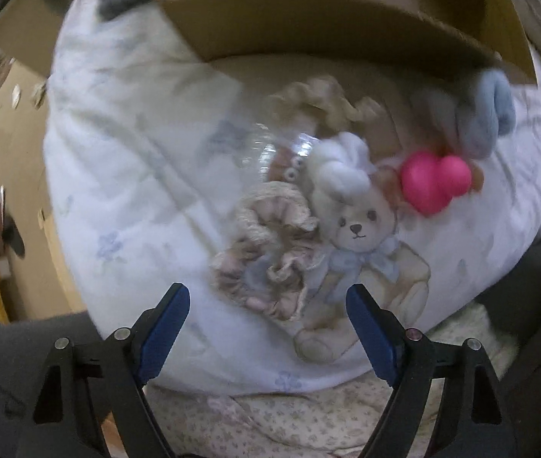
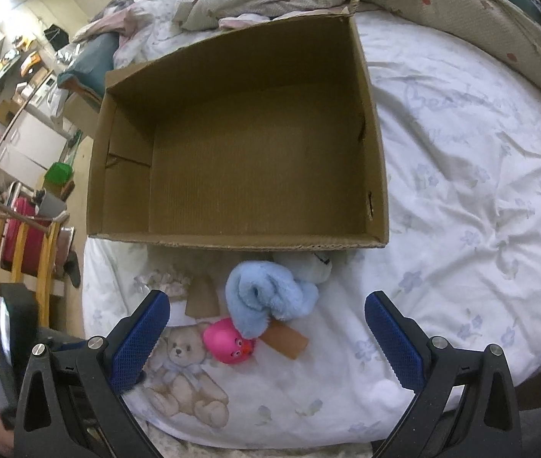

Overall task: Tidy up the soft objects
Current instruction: 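Lower the left tool and grasp the beige lace scrunchie, then grasp the light-blue plush bunny with the right tool while the left tool holds the scrunchie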

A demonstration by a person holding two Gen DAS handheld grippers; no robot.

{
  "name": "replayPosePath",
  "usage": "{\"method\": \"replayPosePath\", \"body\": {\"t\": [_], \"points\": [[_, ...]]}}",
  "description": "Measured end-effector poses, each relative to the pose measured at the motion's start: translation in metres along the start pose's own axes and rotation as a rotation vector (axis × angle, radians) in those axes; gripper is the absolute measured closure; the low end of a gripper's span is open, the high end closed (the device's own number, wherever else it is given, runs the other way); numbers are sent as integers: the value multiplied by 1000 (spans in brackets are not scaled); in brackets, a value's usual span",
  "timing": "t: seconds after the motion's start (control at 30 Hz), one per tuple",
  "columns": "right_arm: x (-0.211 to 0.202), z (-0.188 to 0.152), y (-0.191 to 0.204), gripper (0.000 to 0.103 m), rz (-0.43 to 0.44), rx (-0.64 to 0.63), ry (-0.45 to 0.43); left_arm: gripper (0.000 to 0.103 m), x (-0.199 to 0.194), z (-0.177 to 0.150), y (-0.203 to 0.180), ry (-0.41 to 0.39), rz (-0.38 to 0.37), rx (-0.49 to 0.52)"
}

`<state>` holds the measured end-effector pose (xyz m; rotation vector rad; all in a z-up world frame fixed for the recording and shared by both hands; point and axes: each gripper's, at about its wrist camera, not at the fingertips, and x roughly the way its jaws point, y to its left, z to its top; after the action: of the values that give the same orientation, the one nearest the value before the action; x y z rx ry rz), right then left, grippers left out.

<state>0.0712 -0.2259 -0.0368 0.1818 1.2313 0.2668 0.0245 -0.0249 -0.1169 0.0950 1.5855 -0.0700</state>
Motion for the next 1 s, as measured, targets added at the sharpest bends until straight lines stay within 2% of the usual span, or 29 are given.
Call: {"method": "replayPosePath", "body": {"t": [0.03, 0.1, 0.13, 0.17, 0.23, 0.27, 0.3, 0.5, 0.6, 0.83, 0.9, 1.0], "points": [[0, 0, 1, 0, 0, -5, 0, 29, 3, 3, -3, -2, 7, 15], [-1, 0, 2, 0, -2, -10, -2, 50, 9, 10, -2, 0, 18, 14], [0, 0, 1, 0, -4, -11, -2, 57, 11, 13, 1, 3, 11, -4], [-1, 0, 2, 0, -5, -11, -1, 62, 10, 16, 5, 4, -9, -28], [0, -1, 1, 0, -7, -9, 3, 62, 3, 19, 12, -1, -51, -54], [0, -1, 1, 0, -8, -9, 4, 69, -2, 20, 14, -13, -71, -61], [0, -1, 1, 0, -7, -10, 8, 83, -5, 20, 16, -22, -74, -61], [1, -1, 1, 0, -6, -14, 8, 85, -24, 12, 29, -7, -101, -78], [1, -1, 0, 0, -11, -13, 14, 85, -38, 3, 44, -12, -121, -121], [1, -1, -1, 0, 2, -2, 13, 86, -105, 7, 86, -111, -199, -217], [2, -2, -4, 0, 23, 10, 20, 86, -114, 8, 93, -132, -194, -224], [5, -2, -14, 0, 89, 61, 39, 86, -120, 11, 90, -172, -129, -238]]}}
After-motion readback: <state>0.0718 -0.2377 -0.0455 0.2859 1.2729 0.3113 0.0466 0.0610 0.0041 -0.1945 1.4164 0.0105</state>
